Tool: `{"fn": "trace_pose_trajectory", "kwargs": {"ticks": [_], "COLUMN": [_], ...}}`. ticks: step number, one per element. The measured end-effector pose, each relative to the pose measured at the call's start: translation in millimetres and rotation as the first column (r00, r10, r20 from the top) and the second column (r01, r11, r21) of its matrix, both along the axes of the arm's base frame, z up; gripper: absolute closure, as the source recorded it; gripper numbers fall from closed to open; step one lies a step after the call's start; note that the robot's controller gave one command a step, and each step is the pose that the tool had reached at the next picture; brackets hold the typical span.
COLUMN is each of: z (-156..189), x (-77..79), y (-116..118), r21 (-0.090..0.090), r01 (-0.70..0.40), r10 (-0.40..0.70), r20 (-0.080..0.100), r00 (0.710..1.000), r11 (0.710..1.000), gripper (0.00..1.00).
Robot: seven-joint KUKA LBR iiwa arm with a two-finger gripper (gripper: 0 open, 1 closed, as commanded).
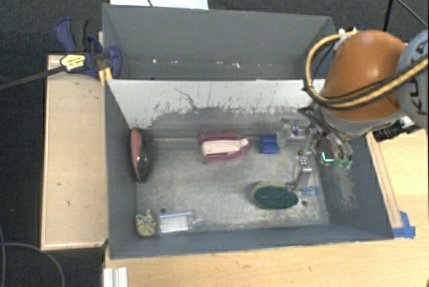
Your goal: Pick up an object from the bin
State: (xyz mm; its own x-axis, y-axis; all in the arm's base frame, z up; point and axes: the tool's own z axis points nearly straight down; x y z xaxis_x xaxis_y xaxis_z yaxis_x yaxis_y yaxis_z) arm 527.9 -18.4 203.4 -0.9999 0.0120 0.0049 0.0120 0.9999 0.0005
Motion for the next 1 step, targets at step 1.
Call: {"fn": "trace_pose_trajectory", "kwargs": {"ticks": [1], "z": [-136.4], "x": [-27.0], "y": [-10.2], "r21": [0.001], "r01": [-0.265], "r10": [0.265], "r20": [0.000], "r00": [0.964], "r11": [0.964], "gripper": [0.00]}}
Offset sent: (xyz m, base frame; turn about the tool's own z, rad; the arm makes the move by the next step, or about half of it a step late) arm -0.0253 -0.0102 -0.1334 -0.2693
